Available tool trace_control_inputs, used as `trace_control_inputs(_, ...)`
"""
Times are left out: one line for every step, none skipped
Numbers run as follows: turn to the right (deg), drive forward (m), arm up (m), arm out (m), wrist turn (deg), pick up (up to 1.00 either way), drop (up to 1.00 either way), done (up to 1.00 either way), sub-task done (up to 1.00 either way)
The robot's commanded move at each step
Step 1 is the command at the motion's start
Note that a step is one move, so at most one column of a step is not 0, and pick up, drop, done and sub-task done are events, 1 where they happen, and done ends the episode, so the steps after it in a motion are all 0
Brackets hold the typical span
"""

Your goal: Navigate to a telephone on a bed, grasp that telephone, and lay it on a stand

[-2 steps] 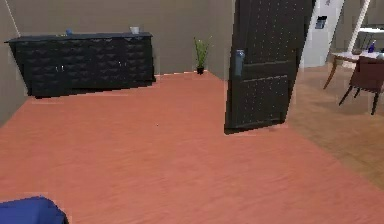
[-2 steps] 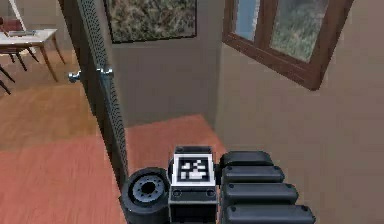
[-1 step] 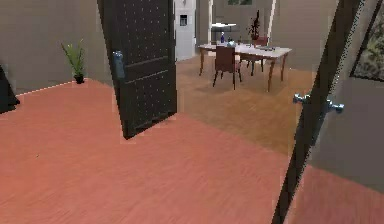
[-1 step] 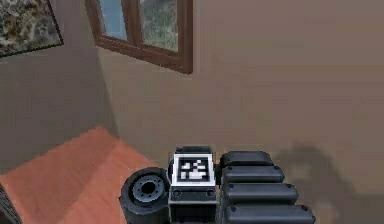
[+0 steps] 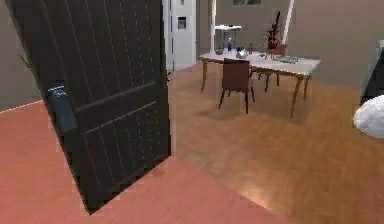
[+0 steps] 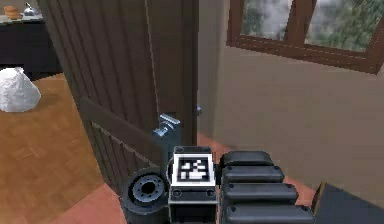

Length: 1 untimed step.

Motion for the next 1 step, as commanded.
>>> trace_control_inputs(12.0, 0.00, 0.00, 0.00, 0.0, 0.00, 0.00, 0.00, 0.00)
